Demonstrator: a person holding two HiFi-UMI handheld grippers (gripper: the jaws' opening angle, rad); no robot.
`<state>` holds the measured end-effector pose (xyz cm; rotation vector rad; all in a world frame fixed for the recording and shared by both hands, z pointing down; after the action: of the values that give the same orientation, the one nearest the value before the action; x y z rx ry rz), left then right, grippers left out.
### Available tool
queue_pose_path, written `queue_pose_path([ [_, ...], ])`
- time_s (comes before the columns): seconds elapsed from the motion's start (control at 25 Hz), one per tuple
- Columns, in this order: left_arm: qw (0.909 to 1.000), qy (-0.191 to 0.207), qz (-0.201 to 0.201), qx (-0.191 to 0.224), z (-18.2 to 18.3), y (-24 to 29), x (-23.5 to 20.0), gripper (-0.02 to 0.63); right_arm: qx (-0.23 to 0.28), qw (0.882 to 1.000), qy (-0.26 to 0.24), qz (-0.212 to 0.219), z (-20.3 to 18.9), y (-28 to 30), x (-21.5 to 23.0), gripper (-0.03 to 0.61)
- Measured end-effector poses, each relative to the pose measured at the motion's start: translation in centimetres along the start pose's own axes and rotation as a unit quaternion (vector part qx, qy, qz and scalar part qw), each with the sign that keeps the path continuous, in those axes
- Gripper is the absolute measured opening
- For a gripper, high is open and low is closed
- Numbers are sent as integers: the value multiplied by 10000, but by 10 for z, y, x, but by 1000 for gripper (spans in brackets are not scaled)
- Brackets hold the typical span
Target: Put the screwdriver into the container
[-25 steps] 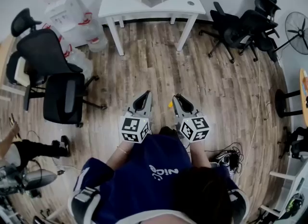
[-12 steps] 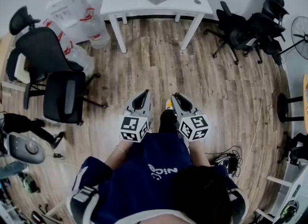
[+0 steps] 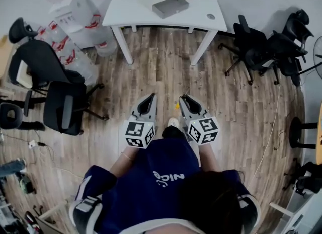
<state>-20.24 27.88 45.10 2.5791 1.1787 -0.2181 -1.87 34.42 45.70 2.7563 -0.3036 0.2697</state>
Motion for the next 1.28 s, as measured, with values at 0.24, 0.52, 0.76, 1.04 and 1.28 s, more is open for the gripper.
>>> queue_pose_path([
  [0.24,10000,-12,42,60,9,68,29,17,21,9999,-81,117,24,7,69,91],
  [0.52,9999,-58,111,26,8,112,50,17,26,9999,69,144,33,9,121,91],
  [0.76,9995,-225,206,-16,9,132,35,17,-79,9992,316,243,29,30,136,91],
  [1.04,9991,-187,363,82,32,182,-27,17,-67,9992,344,196,59,93,156,91],
  [1.28,9993,-177,315,122,65,248,-87,17,23,9995,322,42,99,167,188,91],
])
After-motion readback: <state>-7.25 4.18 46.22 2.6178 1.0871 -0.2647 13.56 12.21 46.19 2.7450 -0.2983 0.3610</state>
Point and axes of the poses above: the fingertips, and each gripper's own axes: y forward along the fingers, x to its right, z out of its top, the point moved 8 cm from there along -y, backward along the fingers
